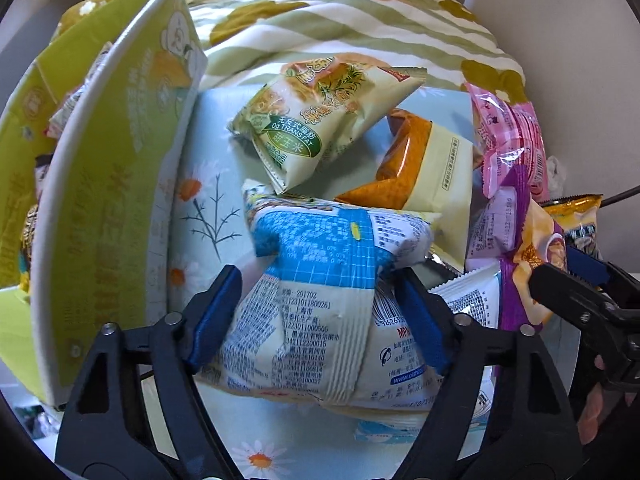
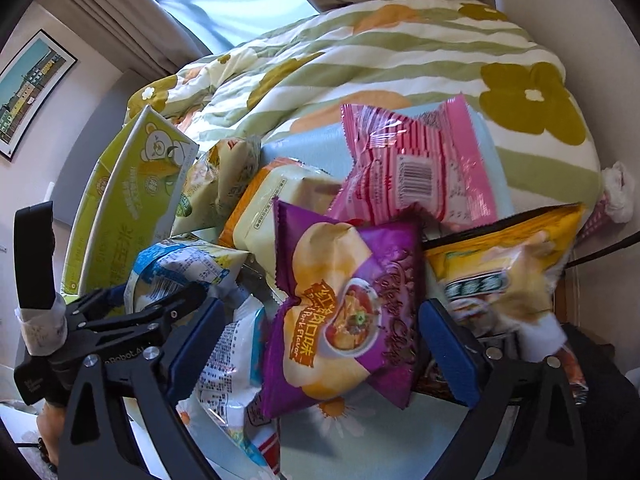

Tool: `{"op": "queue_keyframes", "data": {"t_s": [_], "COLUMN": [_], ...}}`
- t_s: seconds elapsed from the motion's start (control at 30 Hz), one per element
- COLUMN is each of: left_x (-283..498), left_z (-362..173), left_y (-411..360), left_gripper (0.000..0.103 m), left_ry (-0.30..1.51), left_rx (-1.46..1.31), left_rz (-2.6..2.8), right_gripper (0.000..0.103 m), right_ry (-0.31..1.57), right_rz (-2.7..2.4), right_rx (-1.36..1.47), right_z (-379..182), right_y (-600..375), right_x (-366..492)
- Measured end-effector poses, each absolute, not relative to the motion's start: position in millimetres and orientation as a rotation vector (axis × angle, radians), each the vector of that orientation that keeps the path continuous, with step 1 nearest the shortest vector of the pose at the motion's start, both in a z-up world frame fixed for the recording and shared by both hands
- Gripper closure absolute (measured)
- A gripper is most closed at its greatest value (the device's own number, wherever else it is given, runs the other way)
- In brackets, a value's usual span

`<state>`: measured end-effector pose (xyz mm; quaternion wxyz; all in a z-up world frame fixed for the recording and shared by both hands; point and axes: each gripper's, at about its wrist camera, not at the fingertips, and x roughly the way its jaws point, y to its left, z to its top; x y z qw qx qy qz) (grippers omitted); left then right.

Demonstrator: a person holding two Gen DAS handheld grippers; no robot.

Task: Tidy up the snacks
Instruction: 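Grasp the blue-white printed bag with left tool while right tool grasps the purple chip bag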

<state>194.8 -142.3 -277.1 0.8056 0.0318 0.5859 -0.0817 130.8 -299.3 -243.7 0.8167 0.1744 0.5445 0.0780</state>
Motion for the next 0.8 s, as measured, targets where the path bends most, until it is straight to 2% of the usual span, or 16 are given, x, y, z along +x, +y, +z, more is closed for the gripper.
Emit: {"op": "queue_keyframes", "data": {"t_s": [0.03,0.17,0.23,0.47,0.53,0.8], "left_x": [194.3,192.8,190.8,183.0,181.1,169.9], "left_z": [-276.0,-272.1,-269.2,-265.3,-264.1,-250.2], "left_y": [-142.5,-141.1,-139.6,-135.7,-135.1,-135.8], "left_gripper": [0.038,0.044,0.05,0.053,0.054,0.056], "left_ry": [1.249,1.245,1.239,1.219,1.212,1.176], "left_rx": [0.069,0.071,0.059,0.065,0.065,0.075], "left_rz": [-0.181,-0.183,-0.189,-0.182,-0.183,-0.174], "right_gripper": [0.007,0.008,0.011,0.026,0.027,0.043], "right_ry": [1.166,1.182,1.19,1.22,1.224,1.202], "right_rz": [0.167,0.166,0.167,0.176,0.178,0.197], "right_rx": [0.368,0.383,0.404,0.466,0.491,0.477], "right_z": [-245.1,-252.4,-255.9,-269.5,-272.5,-263.7], "right_y": [-297.2,-296.9,-297.1,-295.0,-296.6,-297.1], "right_x": [131.9,135.3,138.0,141.1,141.5,133.8]}}
